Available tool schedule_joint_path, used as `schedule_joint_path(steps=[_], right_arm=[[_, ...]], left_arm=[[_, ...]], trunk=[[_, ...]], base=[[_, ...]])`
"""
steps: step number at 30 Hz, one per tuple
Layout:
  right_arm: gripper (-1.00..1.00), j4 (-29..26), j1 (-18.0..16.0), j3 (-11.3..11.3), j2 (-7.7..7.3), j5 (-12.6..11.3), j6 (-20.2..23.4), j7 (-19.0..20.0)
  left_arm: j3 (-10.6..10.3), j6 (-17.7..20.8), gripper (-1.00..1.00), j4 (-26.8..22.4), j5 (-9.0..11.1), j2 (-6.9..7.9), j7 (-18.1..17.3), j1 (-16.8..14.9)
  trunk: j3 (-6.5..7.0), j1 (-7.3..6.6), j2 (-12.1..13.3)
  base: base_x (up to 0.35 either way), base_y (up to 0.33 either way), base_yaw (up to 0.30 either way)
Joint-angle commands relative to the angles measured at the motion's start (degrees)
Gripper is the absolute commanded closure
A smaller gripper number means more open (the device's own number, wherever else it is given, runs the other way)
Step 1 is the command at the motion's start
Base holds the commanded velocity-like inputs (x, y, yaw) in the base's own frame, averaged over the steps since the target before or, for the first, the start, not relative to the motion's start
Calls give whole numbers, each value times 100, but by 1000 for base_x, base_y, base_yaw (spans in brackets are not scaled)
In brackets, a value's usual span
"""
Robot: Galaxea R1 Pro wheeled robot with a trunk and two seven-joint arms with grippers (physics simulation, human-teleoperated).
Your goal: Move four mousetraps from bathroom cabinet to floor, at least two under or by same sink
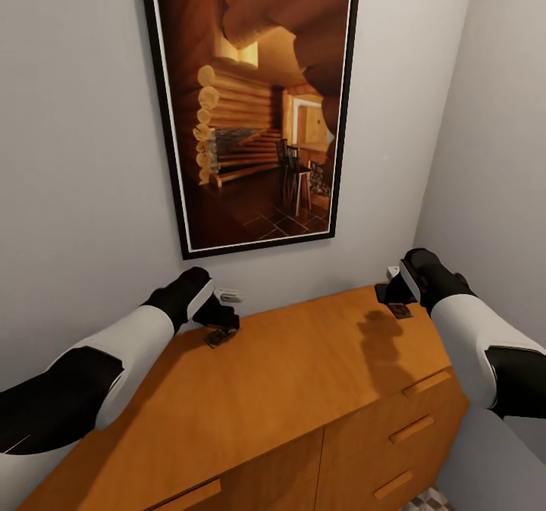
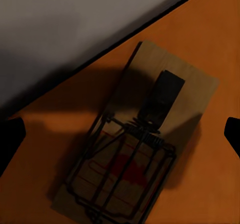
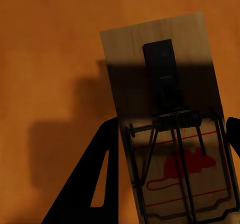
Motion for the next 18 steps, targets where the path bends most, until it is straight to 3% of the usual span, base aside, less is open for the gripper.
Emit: schedule_joint_path(steps=[1,10,15,18], right_arm=[[100,-5,-3,-27,2,53,20,47],[100,-3,-3,-27,5,53,20,47],[100,-3,-3,-27,10,53,20,47],[100,-3,-3,-27,6,53,20,47]], left_arm=[[-46,10,-100,8,-3,3,-38,-6],[-54,5,-100,109,5,-20,-48,-6],[-60,2,-100,286,-17,-132,-43,-6],[-62,4,-100,347,-141,-203,-37,-6]], trunk=[[-7,0,-4],[-7,0,-4],[-7,0,-4],[-7,0,-4]], base=[[0,0,0],[0,0,0],[0,0,0],[0,0,0]])
